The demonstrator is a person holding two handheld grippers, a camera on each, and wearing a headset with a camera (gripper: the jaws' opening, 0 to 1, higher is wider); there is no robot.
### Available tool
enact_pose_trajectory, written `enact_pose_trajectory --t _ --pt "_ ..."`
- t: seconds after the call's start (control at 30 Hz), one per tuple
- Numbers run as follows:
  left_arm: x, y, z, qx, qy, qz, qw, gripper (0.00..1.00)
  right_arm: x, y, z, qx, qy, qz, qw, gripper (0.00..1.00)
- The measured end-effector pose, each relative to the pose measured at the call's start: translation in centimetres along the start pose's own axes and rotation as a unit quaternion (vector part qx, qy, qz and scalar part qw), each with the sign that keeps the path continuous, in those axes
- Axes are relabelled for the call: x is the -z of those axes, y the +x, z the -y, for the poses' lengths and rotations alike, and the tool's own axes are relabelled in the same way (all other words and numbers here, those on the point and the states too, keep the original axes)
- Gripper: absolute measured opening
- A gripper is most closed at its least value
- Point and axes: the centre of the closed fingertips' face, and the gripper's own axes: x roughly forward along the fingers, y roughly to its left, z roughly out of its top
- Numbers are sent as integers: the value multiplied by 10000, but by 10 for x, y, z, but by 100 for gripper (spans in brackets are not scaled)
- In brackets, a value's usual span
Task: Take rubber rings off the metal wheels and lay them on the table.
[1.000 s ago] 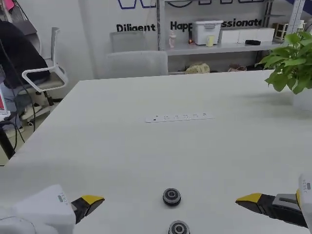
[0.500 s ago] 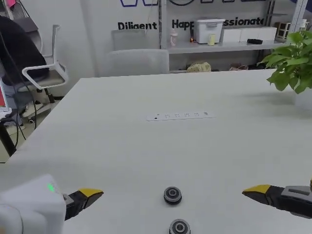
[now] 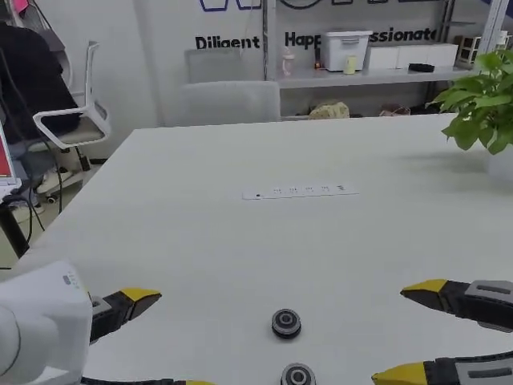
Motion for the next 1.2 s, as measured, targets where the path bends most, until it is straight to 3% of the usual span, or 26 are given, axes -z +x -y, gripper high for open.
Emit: enact_pose_trajectory --t 0.7,1.2 --pt "-11 13 -22 77 -74 98 9999 75 -23 9 24 -55 27 270 9996 62" --pt "-10 30 -29 230 -68 34 9997 74 -23 22 28 -206 58 301 9993 60"
